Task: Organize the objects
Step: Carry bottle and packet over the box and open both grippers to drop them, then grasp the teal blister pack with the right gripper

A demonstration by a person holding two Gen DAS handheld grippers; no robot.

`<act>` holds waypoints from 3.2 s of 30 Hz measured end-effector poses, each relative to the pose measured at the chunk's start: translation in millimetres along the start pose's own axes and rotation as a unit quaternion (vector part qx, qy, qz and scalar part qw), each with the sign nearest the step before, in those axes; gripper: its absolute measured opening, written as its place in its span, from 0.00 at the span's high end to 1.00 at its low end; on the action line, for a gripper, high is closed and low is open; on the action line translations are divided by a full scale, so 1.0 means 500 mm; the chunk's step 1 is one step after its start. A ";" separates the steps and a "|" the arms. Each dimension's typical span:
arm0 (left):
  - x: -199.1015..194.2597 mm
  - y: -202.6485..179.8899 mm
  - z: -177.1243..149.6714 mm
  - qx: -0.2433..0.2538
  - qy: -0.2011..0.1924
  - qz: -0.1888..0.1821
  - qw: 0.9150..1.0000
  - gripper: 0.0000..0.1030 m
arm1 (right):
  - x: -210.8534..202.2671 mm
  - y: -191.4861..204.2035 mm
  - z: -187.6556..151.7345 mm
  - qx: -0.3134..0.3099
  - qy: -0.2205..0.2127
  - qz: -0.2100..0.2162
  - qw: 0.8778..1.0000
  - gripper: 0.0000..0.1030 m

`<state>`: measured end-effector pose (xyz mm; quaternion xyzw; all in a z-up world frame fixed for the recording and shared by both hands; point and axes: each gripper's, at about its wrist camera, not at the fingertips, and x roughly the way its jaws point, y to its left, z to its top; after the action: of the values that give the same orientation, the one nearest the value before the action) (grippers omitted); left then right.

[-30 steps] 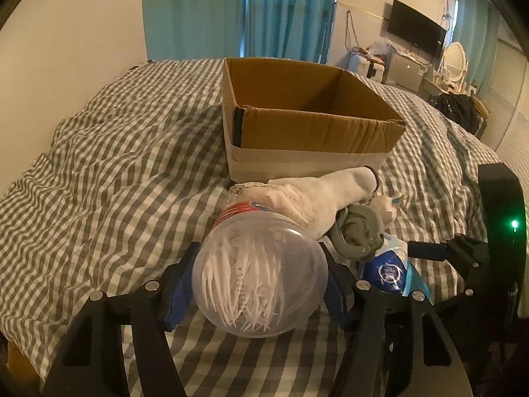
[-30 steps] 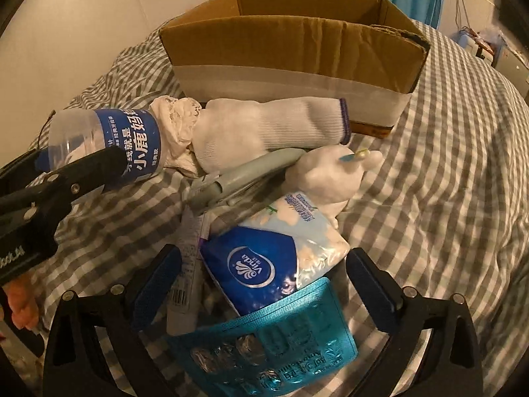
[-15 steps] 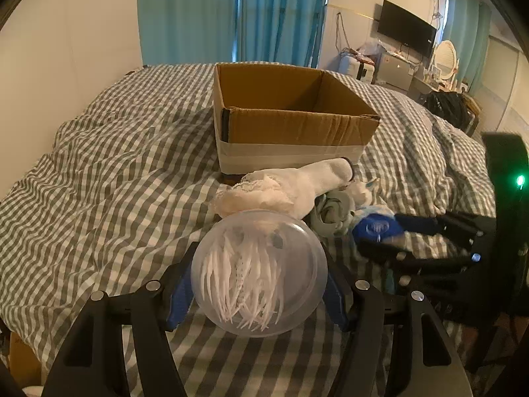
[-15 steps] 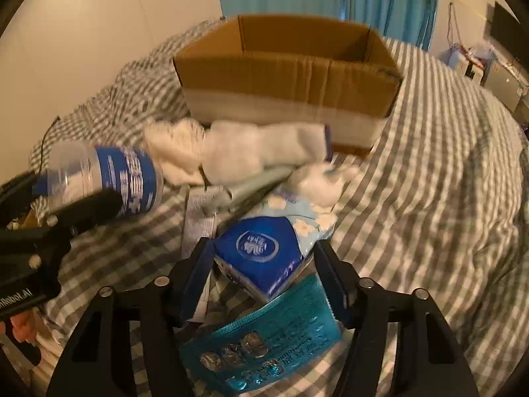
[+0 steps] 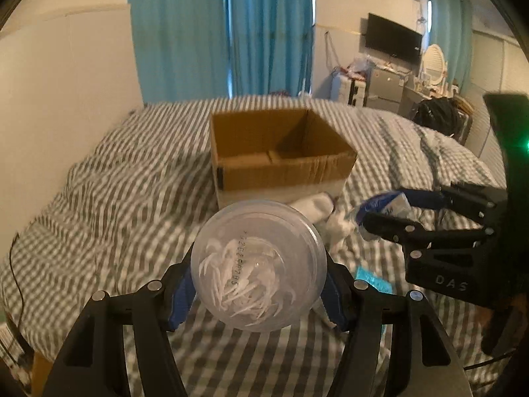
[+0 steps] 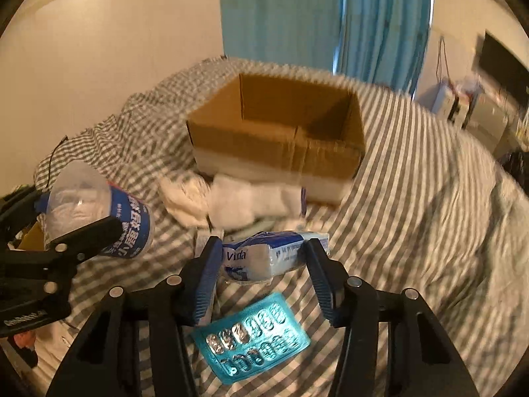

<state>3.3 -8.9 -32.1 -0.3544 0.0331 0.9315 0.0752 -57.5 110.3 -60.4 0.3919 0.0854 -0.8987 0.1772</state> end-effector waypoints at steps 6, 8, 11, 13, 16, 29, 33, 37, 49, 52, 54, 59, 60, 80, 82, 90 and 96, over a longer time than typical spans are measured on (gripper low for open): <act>0.003 0.006 0.081 -0.008 -0.019 -0.020 1.000 0.36 | -0.066 0.000 0.083 -0.035 -0.051 -0.016 0.998 0.50; 0.005 0.007 0.117 -0.011 -0.031 -0.021 0.999 0.36 | -0.077 -0.008 0.113 -0.038 -0.066 -0.018 0.997 0.50; 0.012 0.007 0.170 -0.007 -0.052 -0.012 0.999 0.36 | -0.083 -0.017 0.162 -0.044 -0.083 -0.024 0.995 0.50; 0.025 0.005 0.207 -0.004 -0.063 -0.008 0.998 0.36 | -0.083 -0.023 0.191 -0.046 -0.093 -0.025 0.994 0.50; 0.056 0.005 0.256 0.001 -0.066 0.004 0.998 0.36 | -0.069 -0.036 0.239 -0.049 -0.104 -0.027 0.993 0.51; 0.275 0.023 0.289 -0.005 0.001 0.029 1.000 0.36 | 0.107 -0.144 0.353 -0.009 -0.080 -0.001 0.997 0.51; 0.331 0.017 0.263 -0.004 0.026 0.019 0.999 0.36 | 0.168 -0.168 0.342 0.010 -0.054 0.018 0.998 0.51; 0.361 0.011 0.240 0.003 0.052 0.010 0.999 0.36 | 0.208 -0.169 0.319 0.019 -0.033 0.029 0.999 0.47; 0.260 0.008 0.240 0.012 0.022 0.011 1.000 0.01 | 0.111 -0.172 0.323 0.043 -0.075 -0.036 0.996 0.09; 0.214 0.012 0.236 0.016 0.012 0.013 1.000 0.00 | 0.064 -0.174 0.322 0.049 -0.084 -0.053 0.994 0.07; 0.185 0.018 0.233 0.015 0.005 0.016 1.000 0.00 | 0.026 -0.172 0.318 0.047 -0.086 -0.061 0.993 0.05; 0.118 0.035 0.223 0.009 0.000 0.023 1.000 0.00 | -0.062 -0.144 0.284 0.031 -0.074 -0.107 0.991 0.04; 0.106 0.039 0.218 0.007 -0.003 0.023 1.000 0.00 | -0.075 -0.140 0.278 0.030 -0.072 -0.113 0.991 0.03; 0.084 0.036 -0.018 0.030 -0.007 0.019 0.999 0.00 | -0.089 -0.065 0.004 0.110 0.002 -0.151 0.983 0.01; 0.104 0.029 -0.036 0.026 0.008 0.010 1.000 0.00 | -0.062 -0.063 -0.026 0.125 0.021 -0.144 0.981 0.01; 0.168 0.032 -0.071 0.005 0.046 0.014 0.999 0.00 | 0.034 -0.051 -0.111 0.163 0.098 -0.122 0.974 0.01; 0.180 0.051 -0.078 -0.013 0.044 0.009 0.999 0.05 | 0.078 -0.021 -0.132 0.164 0.127 -0.096 0.973 0.01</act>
<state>-41.8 -28.3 -120.9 -0.3953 0.0273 0.9162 0.0602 -41.4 129.3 -133.7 0.5166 -0.0041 -0.8562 0.0107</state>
